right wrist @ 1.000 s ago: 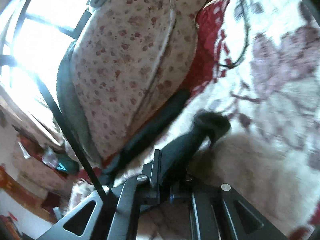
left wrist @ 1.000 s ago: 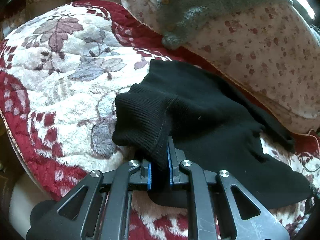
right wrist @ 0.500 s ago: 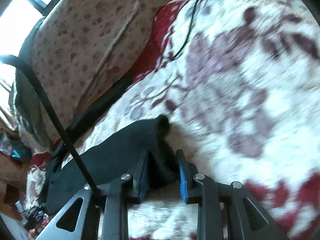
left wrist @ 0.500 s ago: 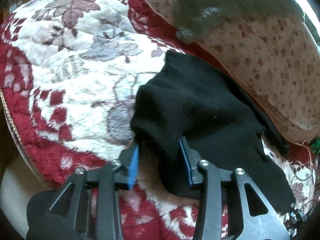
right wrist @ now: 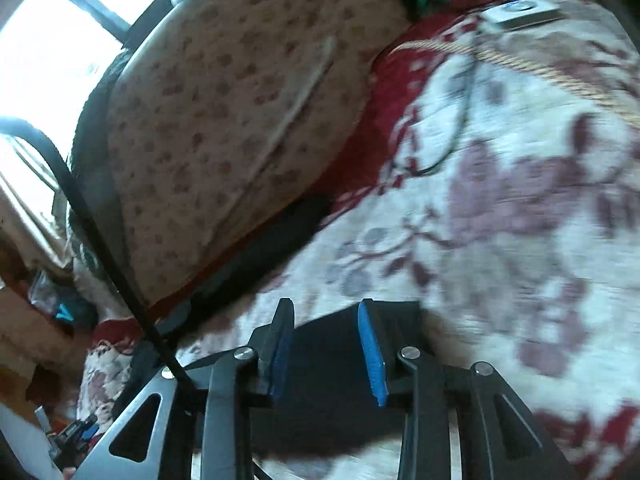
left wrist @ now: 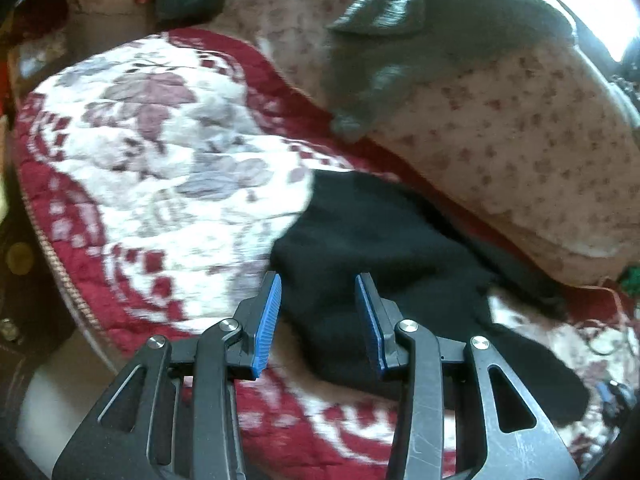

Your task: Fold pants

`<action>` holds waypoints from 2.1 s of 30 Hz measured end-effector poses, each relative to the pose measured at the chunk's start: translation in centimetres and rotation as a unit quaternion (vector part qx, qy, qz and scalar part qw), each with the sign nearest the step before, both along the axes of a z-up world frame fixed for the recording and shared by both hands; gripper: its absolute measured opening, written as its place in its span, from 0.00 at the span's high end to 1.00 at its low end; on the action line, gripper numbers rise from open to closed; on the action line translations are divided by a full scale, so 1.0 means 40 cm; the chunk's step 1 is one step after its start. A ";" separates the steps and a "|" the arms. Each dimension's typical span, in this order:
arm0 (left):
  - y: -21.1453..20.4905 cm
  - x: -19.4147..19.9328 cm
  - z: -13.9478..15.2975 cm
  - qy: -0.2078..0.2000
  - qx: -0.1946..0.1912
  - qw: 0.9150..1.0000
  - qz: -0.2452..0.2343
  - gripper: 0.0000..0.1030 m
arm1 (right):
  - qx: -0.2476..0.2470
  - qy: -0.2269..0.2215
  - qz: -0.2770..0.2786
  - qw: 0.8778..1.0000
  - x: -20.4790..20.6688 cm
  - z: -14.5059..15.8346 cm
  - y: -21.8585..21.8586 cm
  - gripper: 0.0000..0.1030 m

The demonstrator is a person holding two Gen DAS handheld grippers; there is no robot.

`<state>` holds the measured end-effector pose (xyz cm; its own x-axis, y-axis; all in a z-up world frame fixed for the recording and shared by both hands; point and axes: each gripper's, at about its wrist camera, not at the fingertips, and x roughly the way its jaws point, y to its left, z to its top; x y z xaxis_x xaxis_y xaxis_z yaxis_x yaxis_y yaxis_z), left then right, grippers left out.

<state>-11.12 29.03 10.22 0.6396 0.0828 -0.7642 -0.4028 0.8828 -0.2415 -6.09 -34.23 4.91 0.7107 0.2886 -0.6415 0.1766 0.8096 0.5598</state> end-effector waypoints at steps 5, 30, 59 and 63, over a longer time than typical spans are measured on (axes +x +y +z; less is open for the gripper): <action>-0.075 0.097 -0.003 0.009 -0.036 0.998 -0.053 0.57 | 0.002 0.007 0.054 0.999 0.094 -0.004 0.089 0.69; -0.246 0.585 -0.184 0.110 -0.162 0.973 -0.121 0.57 | -0.167 0.097 0.193 0.962 0.717 -0.114 0.240 0.55; -0.290 0.496 -0.061 0.013 -0.104 0.988 -0.113 0.94 | -0.097 -0.056 0.190 0.975 0.561 0.059 0.051 0.90; -0.305 0.429 -0.005 -0.006 -0.097 0.988 -0.121 0.94 | -0.090 -0.073 0.177 0.977 0.485 0.094 0.045 0.90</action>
<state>6.03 16.83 10.04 0.6311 -0.2209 -0.7436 -0.1828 0.8892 -0.4193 13.31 -32.44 8.66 0.6743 0.4247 -0.6041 -0.2029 0.8931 0.4015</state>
